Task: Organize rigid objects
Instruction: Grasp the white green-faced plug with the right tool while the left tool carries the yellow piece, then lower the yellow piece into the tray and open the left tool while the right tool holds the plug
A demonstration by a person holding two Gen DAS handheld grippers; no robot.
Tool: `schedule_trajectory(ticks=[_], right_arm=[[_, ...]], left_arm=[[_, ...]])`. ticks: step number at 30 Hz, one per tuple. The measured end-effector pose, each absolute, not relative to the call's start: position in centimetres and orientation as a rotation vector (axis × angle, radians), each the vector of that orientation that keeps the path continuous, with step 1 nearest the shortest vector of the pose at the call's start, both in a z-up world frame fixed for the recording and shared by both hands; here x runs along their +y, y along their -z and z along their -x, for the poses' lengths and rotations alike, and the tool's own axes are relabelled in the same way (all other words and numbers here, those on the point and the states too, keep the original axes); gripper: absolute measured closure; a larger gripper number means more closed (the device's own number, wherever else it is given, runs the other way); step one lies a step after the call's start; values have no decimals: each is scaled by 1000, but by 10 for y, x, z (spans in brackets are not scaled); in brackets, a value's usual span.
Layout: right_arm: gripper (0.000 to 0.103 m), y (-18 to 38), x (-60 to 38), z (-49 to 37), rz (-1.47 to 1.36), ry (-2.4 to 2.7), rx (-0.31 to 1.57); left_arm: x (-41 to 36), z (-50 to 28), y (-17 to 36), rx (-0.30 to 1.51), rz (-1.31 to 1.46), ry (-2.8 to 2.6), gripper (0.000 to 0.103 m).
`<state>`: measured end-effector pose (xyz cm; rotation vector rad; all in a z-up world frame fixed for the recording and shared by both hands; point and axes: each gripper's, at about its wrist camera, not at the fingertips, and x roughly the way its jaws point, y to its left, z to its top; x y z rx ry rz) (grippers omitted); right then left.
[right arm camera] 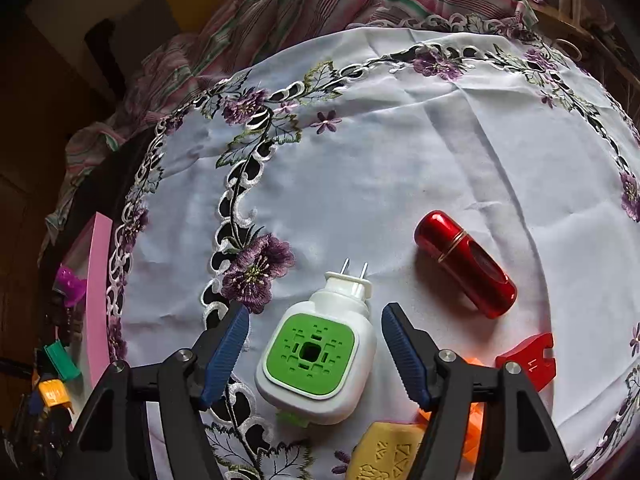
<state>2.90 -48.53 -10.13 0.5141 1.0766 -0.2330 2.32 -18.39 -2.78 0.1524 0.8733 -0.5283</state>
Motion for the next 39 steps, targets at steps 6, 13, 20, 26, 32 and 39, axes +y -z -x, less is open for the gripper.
schedule_trajectory(ticks=[6, 13, 20, 26, 32, 39], right_arm=[[50, 105, -473, -33, -373, 273, 1121], [50, 108, -470, -33, -329, 283, 1127], [50, 109, -480, -32, -403, 287, 1119], [51, 114, -480, -33, -397, 309, 1143], [51, 115, -468, -36, -293, 318, 1153], [51, 114, -462, -38, -241, 325, 1157]], left_arm=[[-171, -25, 29, 874, -140, 498, 37], [-162, -26, 30, 876, -127, 483, 37], [-153, -28, 35, 890, -116, 472, 37], [-145, -30, 39, 901, -107, 458, 37], [-138, -32, 45, 919, -99, 442, 37], [-110, -54, 44, 958, 16, 432, 37]])
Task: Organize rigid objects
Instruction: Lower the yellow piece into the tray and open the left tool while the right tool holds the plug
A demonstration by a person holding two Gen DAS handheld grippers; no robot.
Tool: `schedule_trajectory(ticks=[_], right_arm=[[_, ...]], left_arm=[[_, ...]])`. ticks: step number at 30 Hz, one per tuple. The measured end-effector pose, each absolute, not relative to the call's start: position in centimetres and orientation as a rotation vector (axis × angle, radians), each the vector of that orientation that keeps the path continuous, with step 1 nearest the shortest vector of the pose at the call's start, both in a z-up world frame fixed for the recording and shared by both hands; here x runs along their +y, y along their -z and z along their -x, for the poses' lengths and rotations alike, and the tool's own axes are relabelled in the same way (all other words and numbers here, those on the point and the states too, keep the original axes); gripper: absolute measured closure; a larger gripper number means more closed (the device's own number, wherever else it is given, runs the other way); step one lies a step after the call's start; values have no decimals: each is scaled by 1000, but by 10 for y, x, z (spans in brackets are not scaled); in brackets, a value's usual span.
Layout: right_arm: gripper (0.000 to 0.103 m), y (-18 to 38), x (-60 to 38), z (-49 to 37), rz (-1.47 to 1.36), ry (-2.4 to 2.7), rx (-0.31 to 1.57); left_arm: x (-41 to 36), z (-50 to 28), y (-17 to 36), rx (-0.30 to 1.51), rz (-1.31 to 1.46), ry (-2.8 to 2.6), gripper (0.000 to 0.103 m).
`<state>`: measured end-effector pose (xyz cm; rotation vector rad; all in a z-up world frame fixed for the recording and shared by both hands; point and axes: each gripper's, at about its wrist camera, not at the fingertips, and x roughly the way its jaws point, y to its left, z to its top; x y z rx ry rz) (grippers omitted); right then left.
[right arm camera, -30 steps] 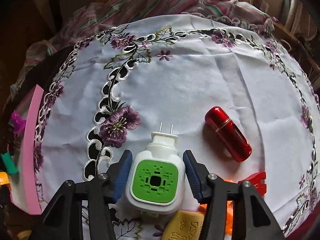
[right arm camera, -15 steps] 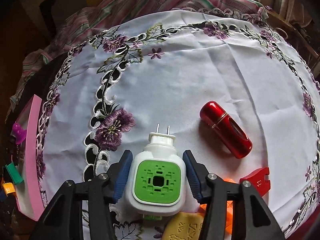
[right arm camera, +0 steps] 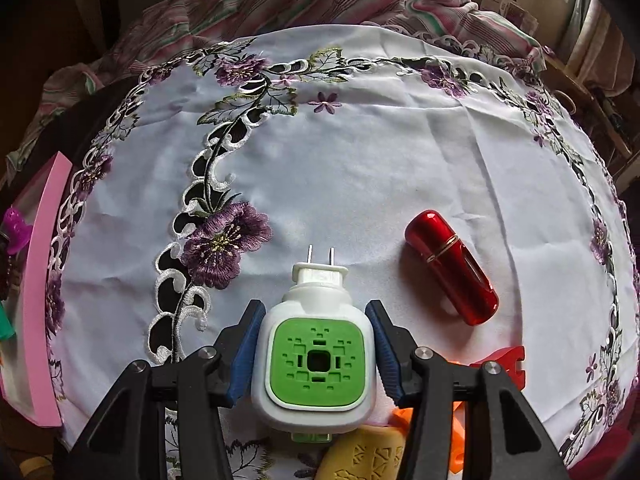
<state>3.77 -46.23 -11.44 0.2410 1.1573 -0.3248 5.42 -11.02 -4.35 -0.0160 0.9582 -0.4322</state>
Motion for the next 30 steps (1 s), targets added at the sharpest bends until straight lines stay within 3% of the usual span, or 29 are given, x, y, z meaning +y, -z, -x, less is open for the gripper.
schedule_trajectory(ticks=[18, 30], right_arm=[[51, 114, -460, -39, -213, 328, 1153], [51, 114, -463, -41, -224, 329, 1151]], left_arm=[[-120, -170, 66, 1101, 256, 381, 37], [-125, -192, 75, 1115, 286, 320, 31]])
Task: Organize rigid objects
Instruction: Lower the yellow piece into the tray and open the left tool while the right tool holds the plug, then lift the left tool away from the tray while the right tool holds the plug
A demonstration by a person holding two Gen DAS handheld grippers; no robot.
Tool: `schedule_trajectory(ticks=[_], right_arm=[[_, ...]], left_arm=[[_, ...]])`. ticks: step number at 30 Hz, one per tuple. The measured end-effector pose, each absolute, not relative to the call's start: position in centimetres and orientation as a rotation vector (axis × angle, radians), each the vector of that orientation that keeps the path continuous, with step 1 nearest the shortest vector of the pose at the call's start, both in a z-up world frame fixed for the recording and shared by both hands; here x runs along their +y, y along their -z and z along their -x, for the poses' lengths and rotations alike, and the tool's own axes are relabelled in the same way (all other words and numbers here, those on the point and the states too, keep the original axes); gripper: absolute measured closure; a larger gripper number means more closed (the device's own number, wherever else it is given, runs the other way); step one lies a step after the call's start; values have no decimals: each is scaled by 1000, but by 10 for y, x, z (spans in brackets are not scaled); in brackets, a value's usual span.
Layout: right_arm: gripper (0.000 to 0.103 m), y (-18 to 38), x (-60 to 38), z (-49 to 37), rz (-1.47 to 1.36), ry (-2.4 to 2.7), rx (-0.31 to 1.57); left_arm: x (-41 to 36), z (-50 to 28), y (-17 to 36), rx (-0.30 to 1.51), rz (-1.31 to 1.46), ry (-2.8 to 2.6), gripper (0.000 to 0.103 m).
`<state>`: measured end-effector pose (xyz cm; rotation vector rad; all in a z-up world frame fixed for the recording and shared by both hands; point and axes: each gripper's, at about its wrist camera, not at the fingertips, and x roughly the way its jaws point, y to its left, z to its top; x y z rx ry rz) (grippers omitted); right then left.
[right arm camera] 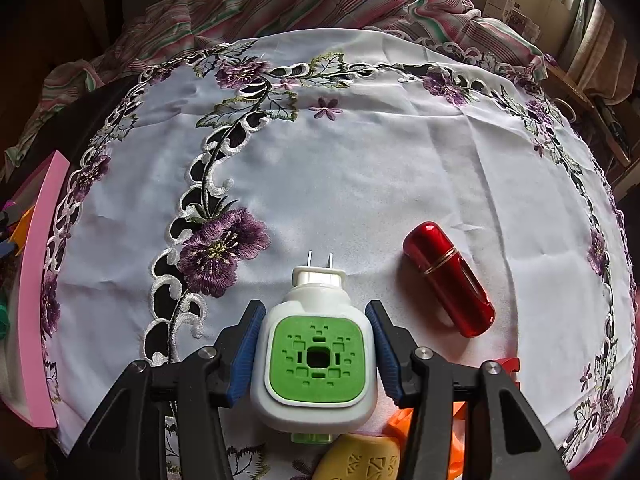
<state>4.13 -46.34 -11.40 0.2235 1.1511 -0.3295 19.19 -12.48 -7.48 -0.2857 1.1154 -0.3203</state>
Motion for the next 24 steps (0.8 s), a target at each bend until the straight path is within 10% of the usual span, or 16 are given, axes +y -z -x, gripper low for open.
schedule_trajectory(ticks=[24], right_arm=[[51, 114, -460, -40, -194, 335, 1151]], left_arm=[[-123, -71, 44, 889, -42, 333, 28]])
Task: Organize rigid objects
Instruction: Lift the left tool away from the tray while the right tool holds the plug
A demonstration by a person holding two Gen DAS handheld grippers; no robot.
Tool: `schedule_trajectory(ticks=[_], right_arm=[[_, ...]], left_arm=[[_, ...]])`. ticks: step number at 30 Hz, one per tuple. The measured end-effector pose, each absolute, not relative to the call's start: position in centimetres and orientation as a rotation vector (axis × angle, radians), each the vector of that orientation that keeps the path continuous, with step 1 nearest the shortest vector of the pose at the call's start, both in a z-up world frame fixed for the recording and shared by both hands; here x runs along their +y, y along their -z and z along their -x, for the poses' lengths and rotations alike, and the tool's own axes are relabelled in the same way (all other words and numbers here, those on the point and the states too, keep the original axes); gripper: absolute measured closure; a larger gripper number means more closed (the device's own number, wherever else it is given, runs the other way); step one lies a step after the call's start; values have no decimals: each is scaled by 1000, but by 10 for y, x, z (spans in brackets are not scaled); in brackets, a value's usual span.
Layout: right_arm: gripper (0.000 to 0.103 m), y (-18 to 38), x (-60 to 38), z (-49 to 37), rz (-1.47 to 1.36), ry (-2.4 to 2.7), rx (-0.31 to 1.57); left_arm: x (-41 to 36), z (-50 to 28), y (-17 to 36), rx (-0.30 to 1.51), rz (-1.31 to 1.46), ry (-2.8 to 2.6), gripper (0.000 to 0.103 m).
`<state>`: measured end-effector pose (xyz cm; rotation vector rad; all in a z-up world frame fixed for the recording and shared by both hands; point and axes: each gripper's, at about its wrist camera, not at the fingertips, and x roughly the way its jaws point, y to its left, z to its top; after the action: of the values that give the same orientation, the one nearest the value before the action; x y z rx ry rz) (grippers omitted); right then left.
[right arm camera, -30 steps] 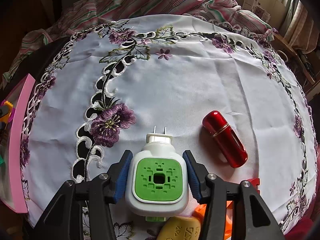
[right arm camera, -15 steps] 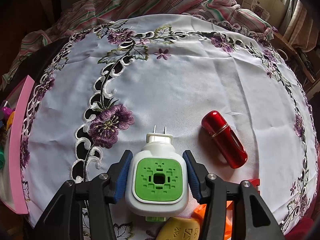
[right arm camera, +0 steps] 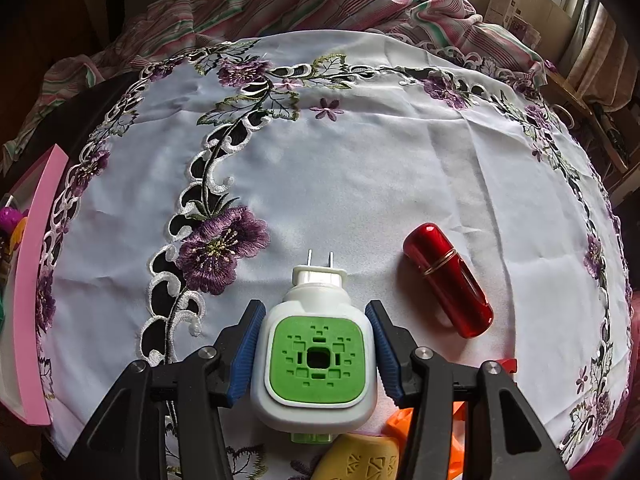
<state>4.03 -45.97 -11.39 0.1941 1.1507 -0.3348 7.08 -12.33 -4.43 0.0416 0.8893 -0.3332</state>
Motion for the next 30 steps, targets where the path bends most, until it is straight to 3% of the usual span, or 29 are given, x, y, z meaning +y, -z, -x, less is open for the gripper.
schedule_trajectory(ticks=[30], right_arm=[[51, 118, -463, -41, -207, 346, 1170]], left_arm=[[-111, -43, 63, 930, -84, 308, 28]])
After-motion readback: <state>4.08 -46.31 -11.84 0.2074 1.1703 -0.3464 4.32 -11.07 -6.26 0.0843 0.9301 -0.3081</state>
